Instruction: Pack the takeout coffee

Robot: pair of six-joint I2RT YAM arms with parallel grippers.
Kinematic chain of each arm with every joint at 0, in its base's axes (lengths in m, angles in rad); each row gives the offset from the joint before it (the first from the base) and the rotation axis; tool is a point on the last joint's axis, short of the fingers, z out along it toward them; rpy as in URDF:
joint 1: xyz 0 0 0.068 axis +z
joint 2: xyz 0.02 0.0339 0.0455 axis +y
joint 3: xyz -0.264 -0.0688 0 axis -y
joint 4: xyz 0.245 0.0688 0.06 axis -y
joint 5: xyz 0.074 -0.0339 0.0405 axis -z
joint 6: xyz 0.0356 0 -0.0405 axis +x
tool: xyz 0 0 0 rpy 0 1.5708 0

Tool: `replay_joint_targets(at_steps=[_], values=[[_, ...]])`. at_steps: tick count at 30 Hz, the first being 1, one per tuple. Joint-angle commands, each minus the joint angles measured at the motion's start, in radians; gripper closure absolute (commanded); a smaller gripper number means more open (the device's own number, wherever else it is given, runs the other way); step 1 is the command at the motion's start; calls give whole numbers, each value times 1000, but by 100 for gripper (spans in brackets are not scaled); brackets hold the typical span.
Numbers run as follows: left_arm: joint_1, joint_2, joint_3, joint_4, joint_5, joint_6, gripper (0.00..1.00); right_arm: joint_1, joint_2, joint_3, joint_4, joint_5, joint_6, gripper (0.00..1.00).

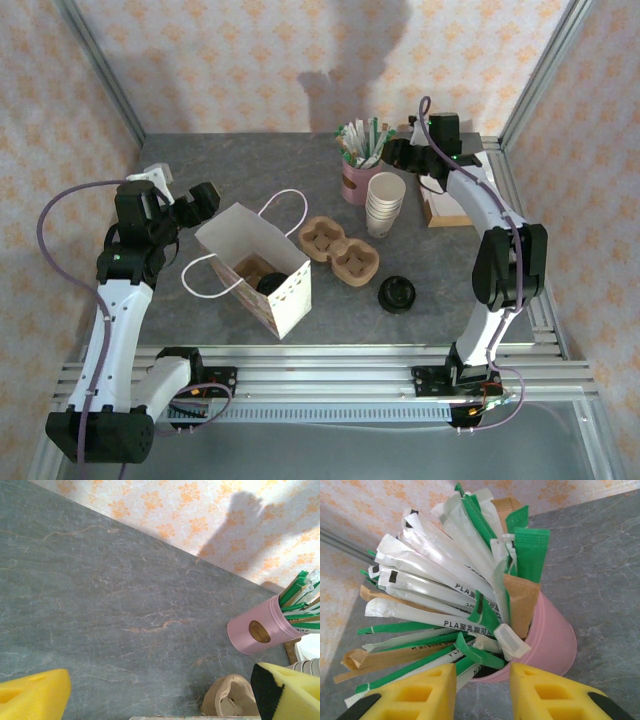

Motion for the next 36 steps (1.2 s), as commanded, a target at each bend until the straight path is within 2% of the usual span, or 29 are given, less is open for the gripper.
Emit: replay_joint_targets(at_steps=[1, 14, 26, 36], values=[[6, 2, -2, 15, 11, -9, 6, 8, 8, 41, 62, -36, 34, 67], [6, 7, 5, 6, 7, -9, 6, 23, 42, 83, 39, -1, 14, 70], [6, 5, 4, 3, 4, -7, 6, 60, 62, 126, -52, 143, -92, 68], [6, 7, 4, 2, 5, -7, 7, 79, 73, 161, -71, 185, -116, 82]])
